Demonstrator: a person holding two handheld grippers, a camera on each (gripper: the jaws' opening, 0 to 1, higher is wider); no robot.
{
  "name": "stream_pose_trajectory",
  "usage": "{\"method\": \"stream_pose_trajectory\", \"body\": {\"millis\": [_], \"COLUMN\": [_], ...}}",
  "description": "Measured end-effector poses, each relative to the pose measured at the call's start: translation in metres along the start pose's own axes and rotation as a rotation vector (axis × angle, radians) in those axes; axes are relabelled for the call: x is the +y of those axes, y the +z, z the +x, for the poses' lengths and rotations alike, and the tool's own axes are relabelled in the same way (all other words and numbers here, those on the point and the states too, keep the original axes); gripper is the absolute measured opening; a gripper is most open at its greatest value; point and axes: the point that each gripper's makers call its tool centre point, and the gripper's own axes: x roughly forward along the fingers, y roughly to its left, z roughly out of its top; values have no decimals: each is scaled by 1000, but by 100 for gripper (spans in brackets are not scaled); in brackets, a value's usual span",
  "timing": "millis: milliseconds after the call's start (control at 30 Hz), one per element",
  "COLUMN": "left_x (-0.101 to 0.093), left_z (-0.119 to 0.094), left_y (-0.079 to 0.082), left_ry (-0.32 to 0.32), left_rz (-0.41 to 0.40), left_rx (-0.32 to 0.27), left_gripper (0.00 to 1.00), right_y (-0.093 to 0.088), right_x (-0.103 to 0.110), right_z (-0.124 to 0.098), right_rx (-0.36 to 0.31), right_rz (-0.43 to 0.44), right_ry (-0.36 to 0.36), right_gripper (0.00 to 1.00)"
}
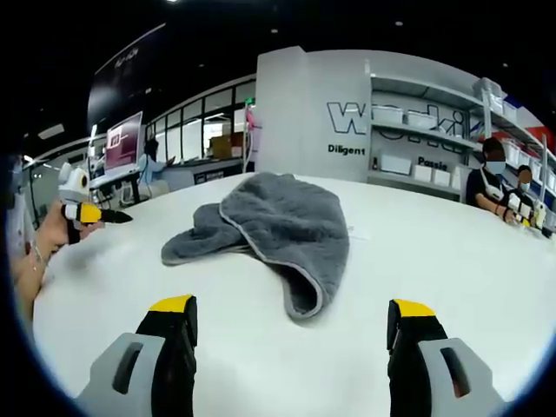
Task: Fold the towel on the table until its edges align and the towel forms a compact rectangular stack.
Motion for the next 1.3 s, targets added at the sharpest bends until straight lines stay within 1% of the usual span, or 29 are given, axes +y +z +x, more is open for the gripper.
{"method": "stream_pose_trajectory", "body": {"millis": [133,233,333,467,567,700,800,867,967,1000,1067,1133,1200,1233,1267,1300], "left_x": [-4,-11,-16,-24,-28,-33,-38,-39,-48,-49,-51,-53,-51,-56,-57,-57], "left_z": [8,14,22,35,41,45,49,54,57,59,63,67,73,74,75,77], "left_y": [-2,-5,-8,-21,-26,-30,-32,-32,-40,-40,-42,-47,-45,-48,-48,-49], "left_ry": [9,1,6,4,3,23,30,33,35,45,68,86,78,66,64,64], "left_rz": [38,60,104,171,221,293,326,330,336,364,448,494,471,440,427,428], "left_rx": [-3,-9,-25,1,13,11,10,7,-1,-6,5,27,31,27,21,22], "left_gripper": [91,90,85,82,81,77,76,74,74,73,72,71,70,68,66,64], "right_y": [1,2,3,3,4,8,10,10,12,12,14,16,18,18,18,18], "right_x": [1,3,5,8,9,9,10,11,13,14,15,17,19,20,21,22], "right_z": [0,1,1,1,1,0,-1,-1,-2,-2,-3,-3,-3,-3,-3,-3], "right_rx": [0,0,-2,0,-3,-17,-22,-23,-28,-28,-32,-40,-45,-45,-44,-44], "right_rz": [-3,-7,-14,-23,-28,-27,-27,-28,-30,-32,-37,-40,-43,-45,-46,-48], "right_ry": [6,9,14,19,21,24,26,30,38,41,45,49,56,60,64,67], "right_gripper": [92,92,91,91,90,89,89,89,88,88,88,87,86,86,86,86]}}
